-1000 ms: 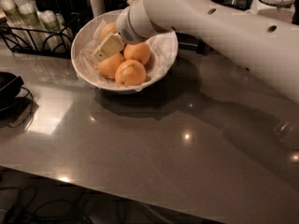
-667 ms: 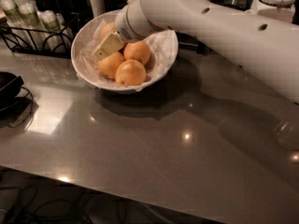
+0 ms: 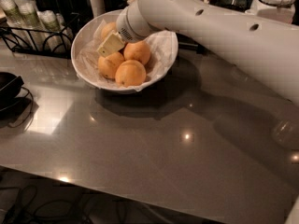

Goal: Pick orange from white bowl

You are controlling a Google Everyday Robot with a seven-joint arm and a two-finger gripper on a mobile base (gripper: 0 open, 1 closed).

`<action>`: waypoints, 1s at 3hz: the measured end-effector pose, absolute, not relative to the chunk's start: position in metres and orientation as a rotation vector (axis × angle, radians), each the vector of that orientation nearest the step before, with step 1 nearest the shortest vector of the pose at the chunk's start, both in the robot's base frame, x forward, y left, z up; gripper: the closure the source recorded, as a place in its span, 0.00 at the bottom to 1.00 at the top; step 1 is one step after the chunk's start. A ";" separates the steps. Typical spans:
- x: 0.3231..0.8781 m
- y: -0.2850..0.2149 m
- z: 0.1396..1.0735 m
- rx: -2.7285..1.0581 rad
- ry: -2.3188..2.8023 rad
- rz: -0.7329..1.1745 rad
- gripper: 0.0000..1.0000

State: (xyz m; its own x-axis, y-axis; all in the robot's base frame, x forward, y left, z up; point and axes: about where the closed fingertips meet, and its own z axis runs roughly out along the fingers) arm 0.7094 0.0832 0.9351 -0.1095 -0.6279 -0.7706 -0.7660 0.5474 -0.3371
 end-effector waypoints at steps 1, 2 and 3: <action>0.718 0.085 0.932 -1.136 1.811 0.195 0.24; 0.722 0.085 0.931 -1.130 1.810 0.197 0.24; 0.730 0.084 0.927 -1.107 1.815 0.200 0.23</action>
Offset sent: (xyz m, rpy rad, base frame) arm 0.0216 -0.0015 -0.0055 0.0349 -0.0034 -0.0154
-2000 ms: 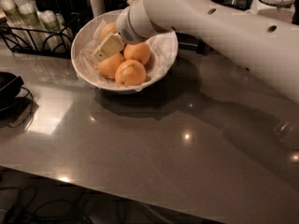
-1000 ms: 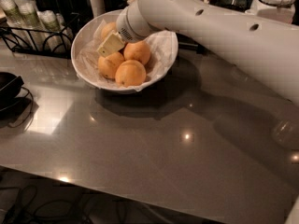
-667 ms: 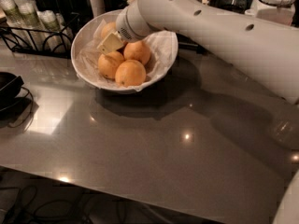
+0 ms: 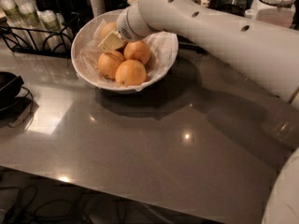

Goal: Pick orange from white bowl

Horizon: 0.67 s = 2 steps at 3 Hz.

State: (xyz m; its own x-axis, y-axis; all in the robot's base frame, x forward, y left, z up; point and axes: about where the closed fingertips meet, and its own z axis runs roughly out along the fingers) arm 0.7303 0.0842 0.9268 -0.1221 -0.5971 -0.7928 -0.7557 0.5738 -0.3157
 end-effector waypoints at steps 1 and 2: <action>0.737 0.083 0.920 -1.092 1.830 0.207 0.23; 0.742 0.084 0.913 -1.084 1.842 0.217 0.22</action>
Offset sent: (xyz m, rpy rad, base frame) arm 0.0190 -0.0029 -0.0194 0.0206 0.0369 -0.0278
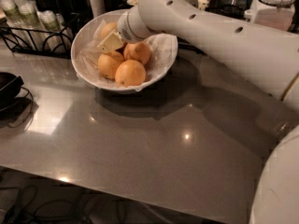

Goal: Pick orange from white bowl

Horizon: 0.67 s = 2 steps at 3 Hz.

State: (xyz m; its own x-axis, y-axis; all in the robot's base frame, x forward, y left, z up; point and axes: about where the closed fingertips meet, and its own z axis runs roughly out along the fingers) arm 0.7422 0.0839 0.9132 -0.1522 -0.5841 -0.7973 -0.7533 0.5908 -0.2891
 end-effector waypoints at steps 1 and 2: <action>0.743 0.084 0.912 -1.082 1.845 0.220 0.26; 0.743 0.084 0.916 -1.082 1.845 0.220 0.46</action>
Offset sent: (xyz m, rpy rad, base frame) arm 0.0070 -0.0025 -0.0111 0.0109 0.0241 -0.0131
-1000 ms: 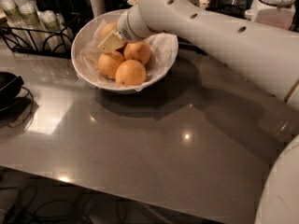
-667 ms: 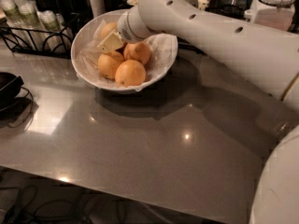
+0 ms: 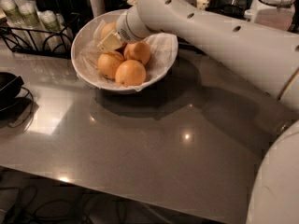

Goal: Pick orange from white bowl

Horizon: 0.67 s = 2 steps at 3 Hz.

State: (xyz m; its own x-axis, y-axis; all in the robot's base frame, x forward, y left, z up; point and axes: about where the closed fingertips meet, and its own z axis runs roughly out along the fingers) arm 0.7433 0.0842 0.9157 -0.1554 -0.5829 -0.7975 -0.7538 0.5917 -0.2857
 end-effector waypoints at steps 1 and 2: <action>0.743 0.084 0.916 -1.082 1.845 0.220 0.69; 0.743 0.084 0.916 -1.082 1.845 0.220 0.92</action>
Offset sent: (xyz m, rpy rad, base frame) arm 0.0000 0.0000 0.0000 0.0000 0.0000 0.0000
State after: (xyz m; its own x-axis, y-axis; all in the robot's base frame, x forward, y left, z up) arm 0.7433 0.0842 0.9157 -0.1553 -0.5830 -0.7975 -0.7539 0.5917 -0.2856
